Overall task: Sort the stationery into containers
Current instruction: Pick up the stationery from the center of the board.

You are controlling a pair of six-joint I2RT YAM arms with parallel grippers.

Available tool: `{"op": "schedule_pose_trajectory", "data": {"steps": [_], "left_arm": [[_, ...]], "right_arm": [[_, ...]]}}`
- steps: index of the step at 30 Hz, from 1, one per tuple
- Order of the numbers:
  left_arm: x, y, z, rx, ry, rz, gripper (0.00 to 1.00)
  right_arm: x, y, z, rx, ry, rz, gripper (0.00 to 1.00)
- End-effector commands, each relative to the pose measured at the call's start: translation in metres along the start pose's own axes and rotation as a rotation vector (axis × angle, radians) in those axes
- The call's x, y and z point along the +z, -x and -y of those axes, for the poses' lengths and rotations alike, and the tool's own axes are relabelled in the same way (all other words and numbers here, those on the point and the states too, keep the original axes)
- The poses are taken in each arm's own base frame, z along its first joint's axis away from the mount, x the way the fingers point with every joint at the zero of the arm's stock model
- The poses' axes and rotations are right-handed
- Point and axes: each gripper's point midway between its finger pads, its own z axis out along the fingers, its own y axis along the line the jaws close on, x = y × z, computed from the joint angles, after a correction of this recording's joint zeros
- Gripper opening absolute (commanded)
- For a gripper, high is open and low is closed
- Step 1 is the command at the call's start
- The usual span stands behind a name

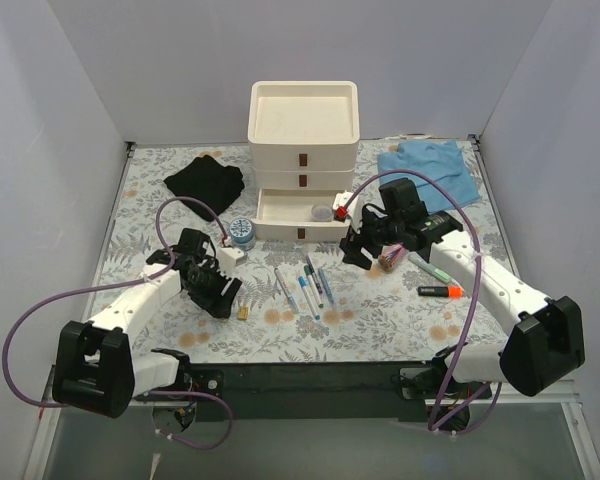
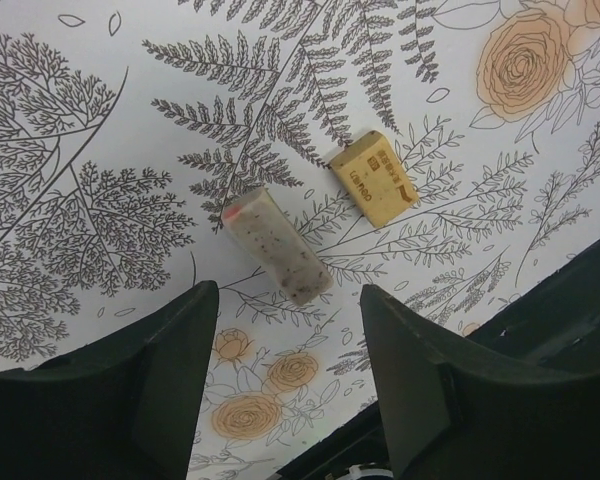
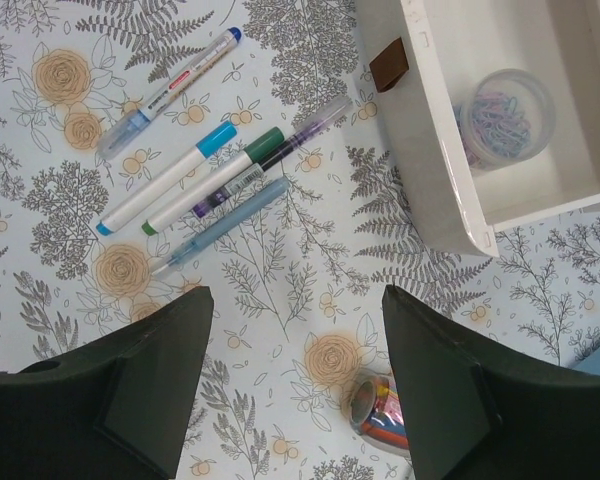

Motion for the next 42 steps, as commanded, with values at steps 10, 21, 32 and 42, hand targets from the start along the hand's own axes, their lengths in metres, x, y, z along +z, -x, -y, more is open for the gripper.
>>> {"op": "schedule_pose_trajectory", "data": {"steps": [10,21,32,42], "left_arm": [[0.023,-0.008,-0.022,-0.116,0.151,-0.028,0.42],[0.026,0.006,-0.009,-0.070,0.075,-0.010,0.33],[0.015,0.009,0.004,-0.048,0.010,-0.029,0.00],[-0.127,0.165,-0.001,0.359,0.203,0.524,0.00]], "right_arm": [[0.003,0.006,0.005,-0.003,-0.019,0.038,0.77],[0.005,-0.003,0.002,0.005,-0.019,0.022,0.78],[0.006,-0.008,0.003,0.004,-0.030,0.007,0.77],[-0.006,-0.002,0.018,-0.011,-0.104,0.012,0.77]]}}
